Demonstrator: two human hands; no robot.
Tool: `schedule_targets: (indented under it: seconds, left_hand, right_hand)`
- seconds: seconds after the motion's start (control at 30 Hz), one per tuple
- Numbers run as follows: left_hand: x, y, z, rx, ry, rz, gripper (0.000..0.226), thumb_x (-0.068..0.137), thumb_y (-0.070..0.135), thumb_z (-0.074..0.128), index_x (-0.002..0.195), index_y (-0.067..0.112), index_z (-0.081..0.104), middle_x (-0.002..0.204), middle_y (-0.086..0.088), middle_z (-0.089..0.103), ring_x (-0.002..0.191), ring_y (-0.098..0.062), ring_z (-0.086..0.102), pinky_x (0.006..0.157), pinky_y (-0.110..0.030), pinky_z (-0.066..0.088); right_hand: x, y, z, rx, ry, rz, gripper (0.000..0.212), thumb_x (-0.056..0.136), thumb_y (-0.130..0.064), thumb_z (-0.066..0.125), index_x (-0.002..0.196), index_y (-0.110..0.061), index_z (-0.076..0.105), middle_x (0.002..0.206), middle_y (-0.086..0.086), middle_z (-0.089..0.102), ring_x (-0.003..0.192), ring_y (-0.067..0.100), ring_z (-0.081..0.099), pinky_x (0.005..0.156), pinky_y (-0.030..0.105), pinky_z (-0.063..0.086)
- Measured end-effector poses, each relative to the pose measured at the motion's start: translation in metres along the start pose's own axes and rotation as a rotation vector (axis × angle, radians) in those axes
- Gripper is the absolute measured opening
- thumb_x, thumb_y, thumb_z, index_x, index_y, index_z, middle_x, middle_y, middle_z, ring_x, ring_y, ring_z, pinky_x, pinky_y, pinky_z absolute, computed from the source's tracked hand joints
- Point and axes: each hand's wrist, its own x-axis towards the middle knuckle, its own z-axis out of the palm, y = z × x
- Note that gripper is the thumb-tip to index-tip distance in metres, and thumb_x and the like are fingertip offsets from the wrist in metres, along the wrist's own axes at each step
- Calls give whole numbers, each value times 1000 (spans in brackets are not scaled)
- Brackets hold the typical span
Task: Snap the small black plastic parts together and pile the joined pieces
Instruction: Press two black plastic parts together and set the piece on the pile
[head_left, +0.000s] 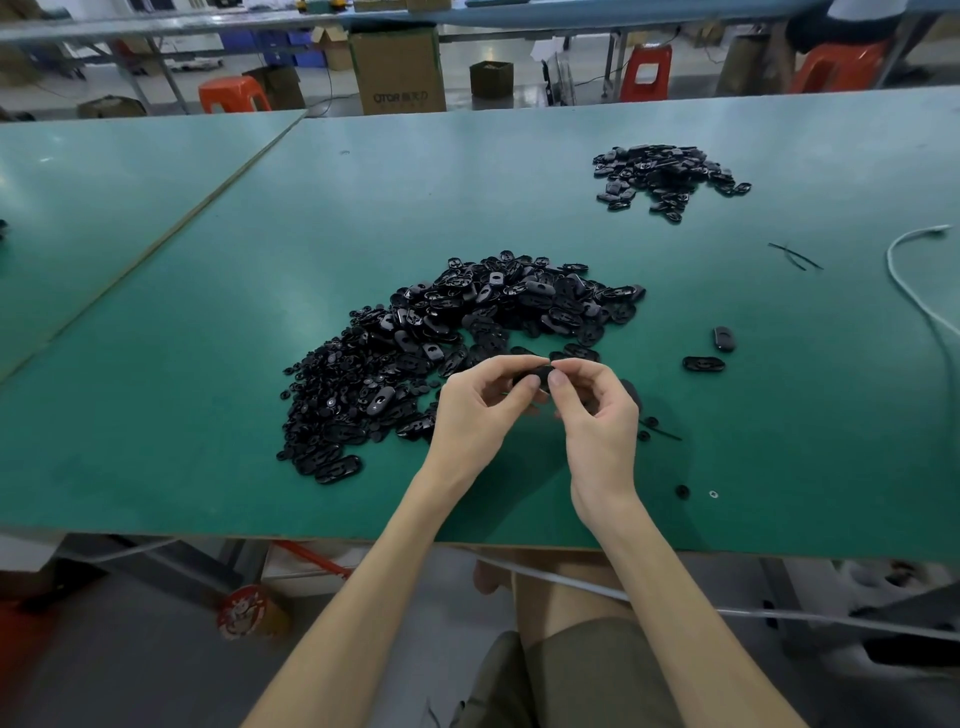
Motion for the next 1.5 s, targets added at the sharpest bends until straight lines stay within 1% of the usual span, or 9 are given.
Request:
schedule_targets:
  seconds: [0.23, 0.37, 0.63, 0.73, 0.9, 1.1, 1.2, 1.33, 1.5]
  left_hand:
    - [1, 0, -1, -2, -26, -3, 24, 98, -3, 63, 119, 3, 74, 100, -7, 80, 88, -20, 77, 83, -29, 60]
    - [2, -1, -1, 13, -28, -15, 23, 98, -5, 61, 116, 3, 75, 93, -9, 79, 80, -21, 75, 80, -31, 60]
    - [2, 0, 1, 66, 26, -33, 31, 91, -4, 61, 98, 23, 76, 91, 1, 79, 74, -15, 73, 74, -30, 61]
    - [2, 0, 1, 75, 41, -40, 30, 89, -1, 61, 96, 24, 75, 91, 2, 79, 75, -12, 72, 73, -28, 60]
    - [2, 2, 1, 90, 41, -46, 34, 91, -8, 60, 95, 22, 75, 90, 3, 78, 75, -11, 71, 74, -27, 60]
    - [2, 1, 2, 114, 60, -41, 33, 90, -5, 61, 94, 24, 75, 89, 5, 78, 76, -13, 72, 78, -36, 62]
    - [2, 1, 0, 35, 34, -60, 25, 94, -5, 63, 102, 14, 78, 88, -3, 78, 74, -17, 72, 77, -35, 61]
    - [1, 2, -3, -51, -9, -46, 22, 97, -4, 65, 116, 2, 75, 90, -10, 79, 79, -17, 74, 80, -24, 58]
    - [2, 2, -1, -26, -31, -29, 25, 97, -7, 62, 120, -2, 72, 96, -18, 77, 83, -18, 74, 84, -28, 59]
  right_hand:
    - [0, -1, 1, 7, 2, -2, 12, 100, -5, 66, 98, -17, 70, 83, -14, 73, 75, 0, 68, 67, 15, 52]
    - [1, 0, 1, -20, 2, 14, 15, 99, -5, 67, 96, -20, 71, 84, -13, 74, 78, 2, 67, 73, 19, 54]
    - [1, 2, 1, -81, -31, 22, 17, 96, -6, 71, 93, -23, 71, 82, -15, 73, 78, 0, 65, 74, 19, 52]
    - [1, 1, 2, -92, -39, 24, 18, 96, -6, 71, 92, -24, 71, 83, -15, 73, 78, 0, 65, 74, 19, 52]
    - [0, 1, 2, -85, -40, 31, 17, 95, -5, 71, 93, -22, 71, 82, -13, 73, 78, 0, 65, 74, 18, 51]
    - [0, -1, 3, -89, -46, 39, 16, 96, -5, 71, 93, -21, 71, 84, -9, 72, 75, -1, 64, 72, 17, 50]
    - [0, -1, 3, -75, -17, 39, 14, 98, -7, 69, 94, -21, 70, 84, -9, 72, 75, 0, 63, 72, 19, 50]
    - [0, -2, 2, -56, 13, 28, 13, 100, -9, 66, 97, -21, 69, 77, -13, 70, 68, -1, 60, 70, 18, 50]
    - [-1, -3, 1, -47, 25, 21, 13, 100, -7, 66, 97, -19, 69, 79, -10, 69, 67, -1, 60, 69, 18, 51]
